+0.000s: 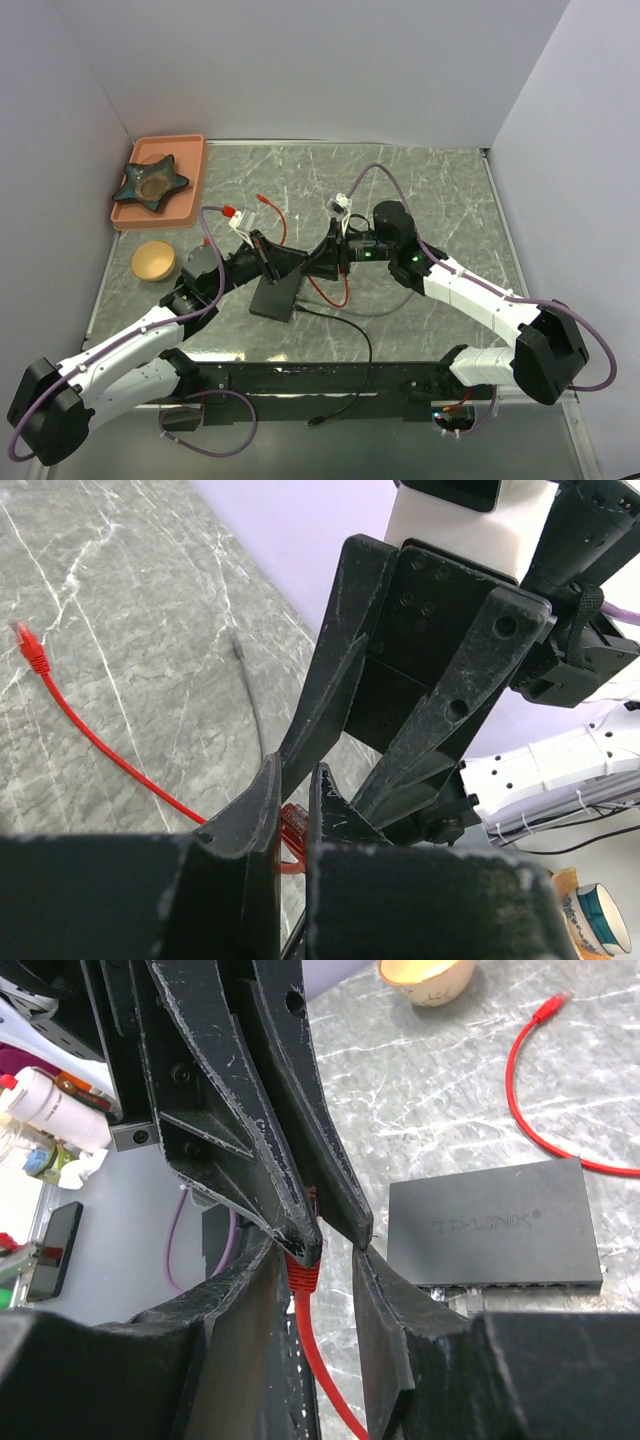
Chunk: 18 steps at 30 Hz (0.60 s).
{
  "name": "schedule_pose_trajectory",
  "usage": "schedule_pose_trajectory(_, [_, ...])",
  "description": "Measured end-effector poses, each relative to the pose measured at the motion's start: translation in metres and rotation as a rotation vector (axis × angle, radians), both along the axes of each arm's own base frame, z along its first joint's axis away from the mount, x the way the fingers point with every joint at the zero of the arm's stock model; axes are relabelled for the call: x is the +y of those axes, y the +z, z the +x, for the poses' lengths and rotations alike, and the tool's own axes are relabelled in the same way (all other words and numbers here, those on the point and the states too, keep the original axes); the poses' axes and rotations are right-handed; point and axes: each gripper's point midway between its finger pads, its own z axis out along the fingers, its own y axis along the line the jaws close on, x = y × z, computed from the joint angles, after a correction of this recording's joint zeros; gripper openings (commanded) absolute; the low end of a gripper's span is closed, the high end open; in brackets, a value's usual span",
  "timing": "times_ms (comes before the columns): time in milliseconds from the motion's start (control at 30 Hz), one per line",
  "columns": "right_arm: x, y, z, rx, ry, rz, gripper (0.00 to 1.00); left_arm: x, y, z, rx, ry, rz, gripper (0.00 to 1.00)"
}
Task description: Insert the plug into the switch port
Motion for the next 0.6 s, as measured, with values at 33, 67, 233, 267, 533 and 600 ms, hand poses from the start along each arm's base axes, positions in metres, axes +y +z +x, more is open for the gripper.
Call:
schedule_pose_trajectory(33, [-0.0002, -0.0008, -0.0002, 0.0, 0.001, -0.003, 0.41, 0.0, -0.0002, 0.0002, 0.001, 0.0, 0.0, 0.01])
schedule_pose_trajectory(67, [-0.0005, -0.0016, -0.0001, 0.0, 0.0, -0.006, 0.4, 0.0, -0.0003, 0.0001, 0.001, 0.0, 0.001, 0.01])
schedule_pose_trajectory(233, [-0.0011, -0.0035, 0.0008, 0.001, -0.007, -0.014, 0.33, 0.0002, -0.0004, 0.0005, 0.001, 0.002, 0.001, 0.01])
schedule_pose_trajectory(267, [-0.0011, -0.0034, 0.0007, 0.001, -0.006, -0.013, 0.31, 0.0002, -0.0004, 0.0005, 0.001, 0.002, 0.001, 0.01])
schedule_pose_trajectory(533, [-0.0015, -0.0024, 0.0005, -0.009, -0.006, -0.012, 0.0, 0.0013, -0.0009, 0.0028, 0.002, 0.015, 0.003, 0.01])
schedule_pose_trajectory(600, [-0.0016, -0.002, 0.0012, -0.01, -0.011, -0.012, 0.0, 0.0017, -0.0004, 0.0031, 0.001, 0.018, 0.001, 0.03])
